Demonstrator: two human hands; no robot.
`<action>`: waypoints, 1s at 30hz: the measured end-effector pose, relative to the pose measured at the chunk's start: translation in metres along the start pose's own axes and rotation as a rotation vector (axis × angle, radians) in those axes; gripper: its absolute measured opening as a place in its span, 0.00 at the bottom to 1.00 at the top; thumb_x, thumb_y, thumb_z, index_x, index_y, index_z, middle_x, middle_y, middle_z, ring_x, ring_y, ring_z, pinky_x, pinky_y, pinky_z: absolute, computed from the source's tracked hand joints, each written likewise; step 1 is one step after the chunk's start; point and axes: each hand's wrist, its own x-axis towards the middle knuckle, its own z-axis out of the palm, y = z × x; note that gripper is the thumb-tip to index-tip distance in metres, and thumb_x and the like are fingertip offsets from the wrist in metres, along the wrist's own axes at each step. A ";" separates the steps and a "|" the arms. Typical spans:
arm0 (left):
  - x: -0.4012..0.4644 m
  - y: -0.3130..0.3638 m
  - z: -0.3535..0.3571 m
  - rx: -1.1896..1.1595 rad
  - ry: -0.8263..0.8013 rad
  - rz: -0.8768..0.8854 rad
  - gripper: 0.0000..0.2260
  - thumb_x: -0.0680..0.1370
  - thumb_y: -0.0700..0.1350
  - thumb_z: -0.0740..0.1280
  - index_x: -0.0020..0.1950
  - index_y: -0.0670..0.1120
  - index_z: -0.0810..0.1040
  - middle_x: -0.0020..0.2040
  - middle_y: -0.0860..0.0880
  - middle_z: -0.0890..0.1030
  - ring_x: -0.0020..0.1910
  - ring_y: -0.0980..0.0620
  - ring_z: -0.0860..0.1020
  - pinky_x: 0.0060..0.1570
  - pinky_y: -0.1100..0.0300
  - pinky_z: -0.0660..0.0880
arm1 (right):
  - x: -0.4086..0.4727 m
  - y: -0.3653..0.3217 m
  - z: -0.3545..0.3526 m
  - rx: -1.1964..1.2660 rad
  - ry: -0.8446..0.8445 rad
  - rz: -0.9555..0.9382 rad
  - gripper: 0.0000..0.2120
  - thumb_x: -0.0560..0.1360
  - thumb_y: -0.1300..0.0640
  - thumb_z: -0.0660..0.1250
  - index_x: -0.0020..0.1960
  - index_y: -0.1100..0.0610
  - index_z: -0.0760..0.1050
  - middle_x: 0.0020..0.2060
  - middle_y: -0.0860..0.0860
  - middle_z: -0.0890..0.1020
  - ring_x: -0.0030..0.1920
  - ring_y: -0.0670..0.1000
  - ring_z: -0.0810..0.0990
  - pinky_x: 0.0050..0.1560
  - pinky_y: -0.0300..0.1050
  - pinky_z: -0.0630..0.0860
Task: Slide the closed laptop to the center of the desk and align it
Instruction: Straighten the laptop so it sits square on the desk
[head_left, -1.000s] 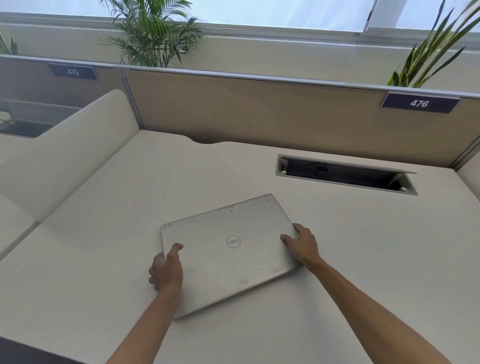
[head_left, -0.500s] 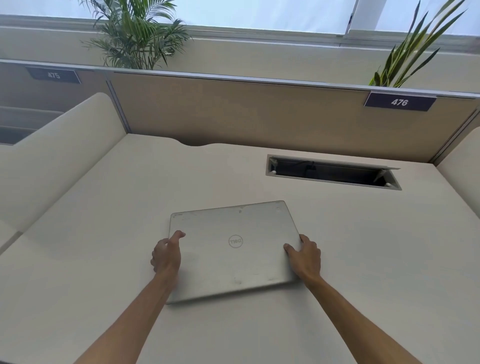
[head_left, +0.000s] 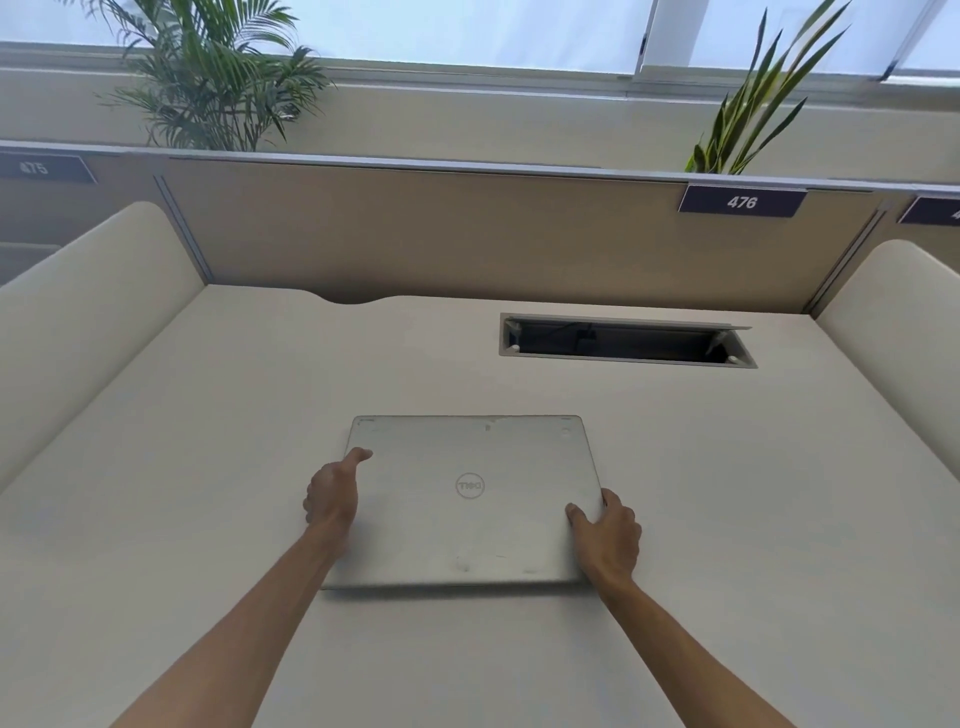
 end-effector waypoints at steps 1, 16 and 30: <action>0.002 0.001 0.002 0.004 -0.010 0.003 0.15 0.63 0.63 0.63 0.38 0.53 0.74 0.49 0.45 0.76 0.52 0.42 0.71 0.62 0.43 0.68 | -0.001 0.001 0.000 0.002 0.008 0.006 0.30 0.77 0.51 0.68 0.74 0.60 0.64 0.69 0.61 0.71 0.70 0.63 0.67 0.68 0.58 0.66; 0.015 0.004 0.025 0.094 -0.025 0.001 0.33 0.65 0.66 0.61 0.58 0.42 0.79 0.62 0.37 0.76 0.64 0.36 0.69 0.65 0.42 0.66 | 0.004 0.002 -0.005 0.009 0.051 0.050 0.29 0.77 0.51 0.67 0.75 0.60 0.64 0.70 0.60 0.70 0.71 0.62 0.65 0.70 0.58 0.64; 0.013 -0.028 0.013 0.649 -0.120 0.345 0.31 0.75 0.58 0.67 0.71 0.40 0.65 0.70 0.37 0.68 0.70 0.37 0.65 0.65 0.45 0.65 | 0.004 0.014 -0.010 -0.100 -0.034 -0.068 0.36 0.75 0.44 0.68 0.76 0.59 0.61 0.70 0.58 0.68 0.70 0.60 0.64 0.68 0.55 0.67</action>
